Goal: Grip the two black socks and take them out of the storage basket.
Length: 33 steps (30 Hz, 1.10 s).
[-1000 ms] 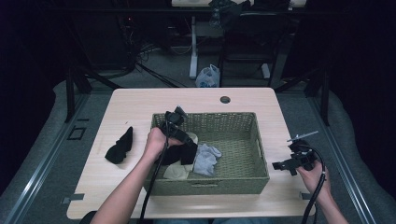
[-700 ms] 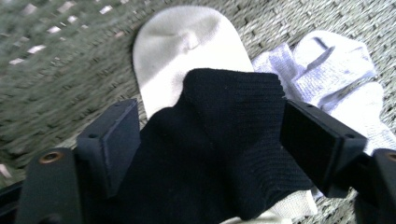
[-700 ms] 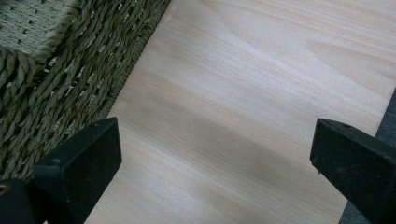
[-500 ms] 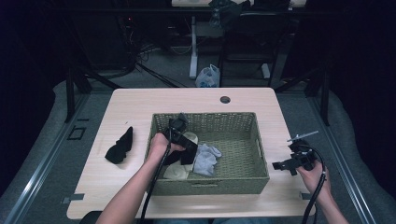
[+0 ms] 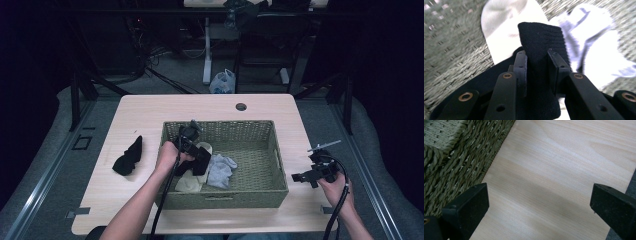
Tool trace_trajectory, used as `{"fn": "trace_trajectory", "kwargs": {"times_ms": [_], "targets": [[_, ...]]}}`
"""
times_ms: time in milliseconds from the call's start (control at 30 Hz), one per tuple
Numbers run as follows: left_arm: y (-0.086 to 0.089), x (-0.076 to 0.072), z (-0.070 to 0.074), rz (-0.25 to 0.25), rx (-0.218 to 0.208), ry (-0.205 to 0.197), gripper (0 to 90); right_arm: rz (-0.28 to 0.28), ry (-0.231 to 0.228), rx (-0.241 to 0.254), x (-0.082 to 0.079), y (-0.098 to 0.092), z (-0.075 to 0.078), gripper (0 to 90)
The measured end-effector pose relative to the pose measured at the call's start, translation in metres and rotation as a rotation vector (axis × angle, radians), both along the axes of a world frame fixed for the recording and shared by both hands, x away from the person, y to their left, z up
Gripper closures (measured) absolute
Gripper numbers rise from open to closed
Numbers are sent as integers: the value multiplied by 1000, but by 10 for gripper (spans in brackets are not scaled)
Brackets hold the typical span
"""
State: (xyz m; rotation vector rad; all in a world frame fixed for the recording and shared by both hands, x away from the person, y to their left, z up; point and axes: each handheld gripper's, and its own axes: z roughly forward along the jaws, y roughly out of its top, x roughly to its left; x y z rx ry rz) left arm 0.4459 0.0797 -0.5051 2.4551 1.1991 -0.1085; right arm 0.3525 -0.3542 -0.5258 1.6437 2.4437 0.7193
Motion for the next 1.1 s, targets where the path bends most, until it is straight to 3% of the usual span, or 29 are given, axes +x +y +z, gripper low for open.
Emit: {"fn": "trace_trajectory", "kwargs": {"times_ms": [367,667,1100], "targets": [[13,-8,35,-21,-34,-76,737,-2,0,-4,0,0,0,14],[21,-17,64,-78,-61,-140,748,-3,-2,-12,1,1,-1,14],[27,-17,99,-81,-83,-189,747,2,-2,-5,0,1,0,14]]}}
